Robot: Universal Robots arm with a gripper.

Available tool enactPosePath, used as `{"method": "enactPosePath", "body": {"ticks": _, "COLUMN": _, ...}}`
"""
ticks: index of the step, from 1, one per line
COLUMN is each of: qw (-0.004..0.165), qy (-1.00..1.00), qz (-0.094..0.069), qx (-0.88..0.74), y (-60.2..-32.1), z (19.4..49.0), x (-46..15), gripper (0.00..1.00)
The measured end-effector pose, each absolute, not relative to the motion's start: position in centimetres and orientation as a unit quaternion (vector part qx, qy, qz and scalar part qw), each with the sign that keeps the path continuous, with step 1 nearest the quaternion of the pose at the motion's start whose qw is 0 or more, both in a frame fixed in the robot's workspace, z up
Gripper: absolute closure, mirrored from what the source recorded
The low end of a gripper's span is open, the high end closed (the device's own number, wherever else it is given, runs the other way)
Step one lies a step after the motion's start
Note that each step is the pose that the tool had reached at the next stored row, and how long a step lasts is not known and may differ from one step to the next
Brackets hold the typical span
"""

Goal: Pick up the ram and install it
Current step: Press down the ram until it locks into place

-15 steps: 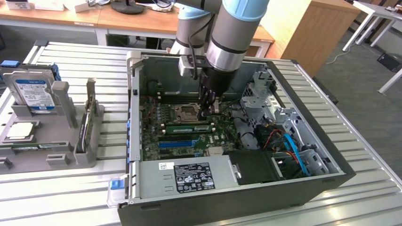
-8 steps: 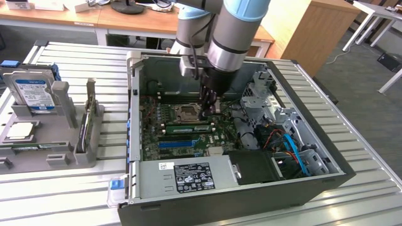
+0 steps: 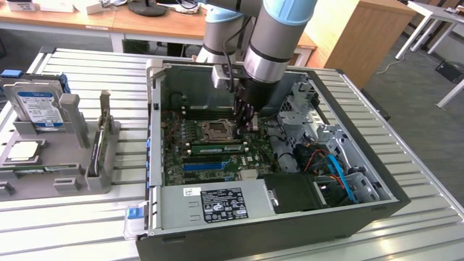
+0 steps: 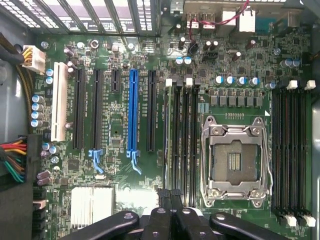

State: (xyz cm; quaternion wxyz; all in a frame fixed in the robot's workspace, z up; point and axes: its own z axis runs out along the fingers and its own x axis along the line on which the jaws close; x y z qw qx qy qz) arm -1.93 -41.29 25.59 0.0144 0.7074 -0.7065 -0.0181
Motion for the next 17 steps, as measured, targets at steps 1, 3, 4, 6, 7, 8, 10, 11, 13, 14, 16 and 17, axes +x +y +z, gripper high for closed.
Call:
{"method": "enactPosePath", "body": {"ticks": 1, "qw": 0.014, "qy": -0.706, "qz": -0.018, "qx": 0.707, "y": -41.3, "z": 25.6, "x": -1.9, "gripper": 0.9}}
{"method": "enactPosePath", "body": {"ticks": 3, "qw": 0.014, "qy": -0.706, "qz": -0.018, "qx": 0.707, "y": -41.3, "z": 25.6, "x": -1.8, "gripper": 0.9}}
{"method": "enactPosePath", "body": {"ticks": 4, "qw": 0.014, "qy": -0.706, "qz": -0.018, "qx": 0.707, "y": -41.3, "z": 25.6, "x": -1.7, "gripper": 0.9}}
{"method": "enactPosePath", "body": {"ticks": 6, "qw": 0.014, "qy": -0.706, "qz": -0.018, "qx": 0.707, "y": -41.3, "z": 25.6, "x": -1.6, "gripper": 0.9}}
{"method": "enactPosePath", "body": {"ticks": 7, "qw": 0.014, "qy": -0.706, "qz": -0.018, "qx": 0.707, "y": -41.3, "z": 25.6, "x": -1.5, "gripper": 0.9}}
{"method": "enactPosePath", "body": {"ticks": 8, "qw": 0.014, "qy": -0.706, "qz": -0.018, "qx": 0.707, "y": -41.3, "z": 25.6, "x": -1.5, "gripper": 0.9}}
{"method": "enactPosePath", "body": {"ticks": 10, "qw": 0.014, "qy": -0.706, "qz": -0.018, "qx": 0.707, "y": -41.3, "z": 25.6, "x": -1.3, "gripper": 0.9}}
{"method": "enactPosePath", "body": {"ticks": 11, "qw": 0.014, "qy": -0.706, "qz": -0.018, "qx": 0.707, "y": -41.3, "z": 25.6, "x": -1.2, "gripper": 0.9}}
{"method": "enactPosePath", "body": {"ticks": 13, "qw": 0.014, "qy": -0.706, "qz": -0.018, "qx": 0.707, "y": -41.3, "z": 25.6, "x": -1.1, "gripper": 0.9}}
{"method": "enactPosePath", "body": {"ticks": 14, "qw": 0.014, "qy": -0.706, "qz": -0.018, "qx": 0.707, "y": -41.3, "z": 25.6, "x": -1.1, "gripper": 0.9}}
{"method": "enactPosePath", "body": {"ticks": 16, "qw": 0.014, "qy": -0.706, "qz": -0.018, "qx": 0.707, "y": -41.3, "z": 25.6, "x": -0.9, "gripper": 0.9}}
{"method": "enactPosePath", "body": {"ticks": 17, "qw": 0.014, "qy": -0.706, "qz": -0.018, "qx": 0.707, "y": -41.3, "z": 25.6, "x": -0.8, "gripper": 0.9}}
